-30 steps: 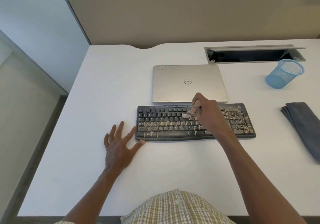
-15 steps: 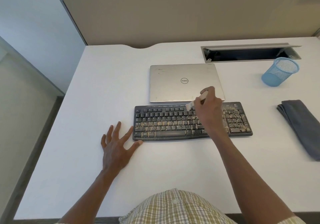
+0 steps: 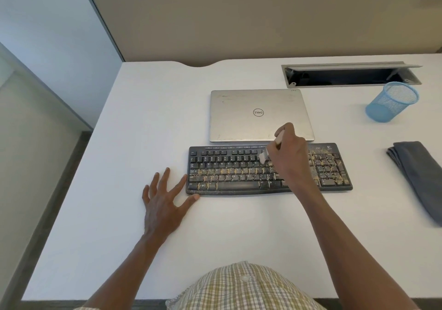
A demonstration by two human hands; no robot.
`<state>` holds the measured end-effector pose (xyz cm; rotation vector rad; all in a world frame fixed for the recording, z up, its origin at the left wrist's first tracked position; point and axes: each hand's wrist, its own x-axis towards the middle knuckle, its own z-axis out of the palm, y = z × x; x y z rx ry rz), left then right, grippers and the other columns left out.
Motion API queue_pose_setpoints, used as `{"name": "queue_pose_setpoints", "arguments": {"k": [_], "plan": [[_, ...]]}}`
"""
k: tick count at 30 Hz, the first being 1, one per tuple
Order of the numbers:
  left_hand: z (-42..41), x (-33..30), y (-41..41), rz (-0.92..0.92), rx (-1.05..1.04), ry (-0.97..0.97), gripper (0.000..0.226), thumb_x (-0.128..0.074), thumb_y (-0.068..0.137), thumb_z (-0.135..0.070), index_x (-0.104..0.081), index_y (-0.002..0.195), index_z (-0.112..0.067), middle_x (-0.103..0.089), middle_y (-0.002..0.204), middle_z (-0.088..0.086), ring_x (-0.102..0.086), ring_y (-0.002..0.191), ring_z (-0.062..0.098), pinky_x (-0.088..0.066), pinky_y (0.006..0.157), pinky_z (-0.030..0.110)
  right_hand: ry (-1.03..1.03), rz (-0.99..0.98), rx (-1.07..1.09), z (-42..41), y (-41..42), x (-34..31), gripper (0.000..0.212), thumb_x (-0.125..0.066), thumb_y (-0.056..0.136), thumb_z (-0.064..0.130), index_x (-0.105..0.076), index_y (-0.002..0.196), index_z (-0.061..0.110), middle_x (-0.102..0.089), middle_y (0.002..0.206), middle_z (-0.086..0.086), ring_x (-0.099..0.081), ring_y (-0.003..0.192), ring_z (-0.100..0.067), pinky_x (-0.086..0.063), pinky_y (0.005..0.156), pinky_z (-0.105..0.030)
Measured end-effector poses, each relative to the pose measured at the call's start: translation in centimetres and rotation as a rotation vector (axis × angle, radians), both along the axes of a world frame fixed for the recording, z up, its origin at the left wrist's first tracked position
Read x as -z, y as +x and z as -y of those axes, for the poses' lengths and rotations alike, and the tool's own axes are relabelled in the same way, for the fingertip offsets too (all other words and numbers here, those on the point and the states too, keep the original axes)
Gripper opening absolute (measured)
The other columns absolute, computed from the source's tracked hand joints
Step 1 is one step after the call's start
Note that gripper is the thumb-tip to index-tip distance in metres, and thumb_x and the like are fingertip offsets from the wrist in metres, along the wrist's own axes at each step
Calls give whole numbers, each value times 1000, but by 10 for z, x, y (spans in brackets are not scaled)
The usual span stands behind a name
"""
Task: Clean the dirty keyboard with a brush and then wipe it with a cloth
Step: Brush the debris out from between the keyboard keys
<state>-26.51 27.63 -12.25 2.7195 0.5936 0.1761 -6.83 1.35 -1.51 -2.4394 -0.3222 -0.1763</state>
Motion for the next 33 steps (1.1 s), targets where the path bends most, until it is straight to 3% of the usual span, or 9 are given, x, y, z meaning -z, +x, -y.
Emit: {"name": "queue_pose_setpoints", "arguments": {"k": [10, 14, 18, 21, 27, 33], "plan": [[0, 0, 0, -4, 6, 6, 74, -36, 84, -85, -49, 145, -47, -25, 167, 4, -13, 155, 28, -9, 123, 51, -10, 21, -27, -1, 1, 2, 11, -53, 93, 7, -46, 101, 8, -53, 62, -5, -52, 50, -22, -35, 39, -28], [0, 0, 0, -4, 5, 7, 74, -36, 84, -85, -49, 146, -47, -24, 167, 4, -13, 155, 28, -10, 123, 52, -66, -3, -57, -1, 1, -1, 12, -54, 89, 5, -47, 99, 6, -56, 64, -8, -56, 54, -26, -45, 45, -35], [-1, 2, 0, 2, 7, 11, 73, -37, 84, -85, -49, 145, -47, -25, 167, 4, -14, 155, 28, -10, 123, 52, -58, 48, -41, -1, 1, 1, 11, -53, 90, 4, -47, 99, 7, -49, 57, -2, -51, 47, -21, -37, 42, -30], [-2, 3, 0, 3, 6, 10, 73, -37, 84, -84, -49, 145, -47, -25, 167, 4, -14, 155, 29, -10, 123, 52, -60, 16, -30, -2, 2, -1, 13, -54, 88, 5, -47, 98, 9, -57, 61, -7, -58, 53, -25, -48, 45, -37], [0, 3, -1, 9, 5, 3, 72, -39, 84, -84, -50, 145, -47, -26, 166, 4, -15, 155, 29, -11, 123, 53, 16, 8, -73, -11, -5, 4, 11, -54, 93, 9, -48, 101, 8, -54, 64, -5, -53, 51, -21, -33, 41, -23], [-1, 2, -1, 5, 4, 0, 73, -39, 84, -84, -50, 145, -46, -24, 167, 3, -13, 155, 27, -9, 123, 52, 39, -30, -55, -7, -4, 2, 12, -55, 92, 10, -48, 102, 10, -51, 62, -1, -51, 50, -17, -32, 40, -21]]}}
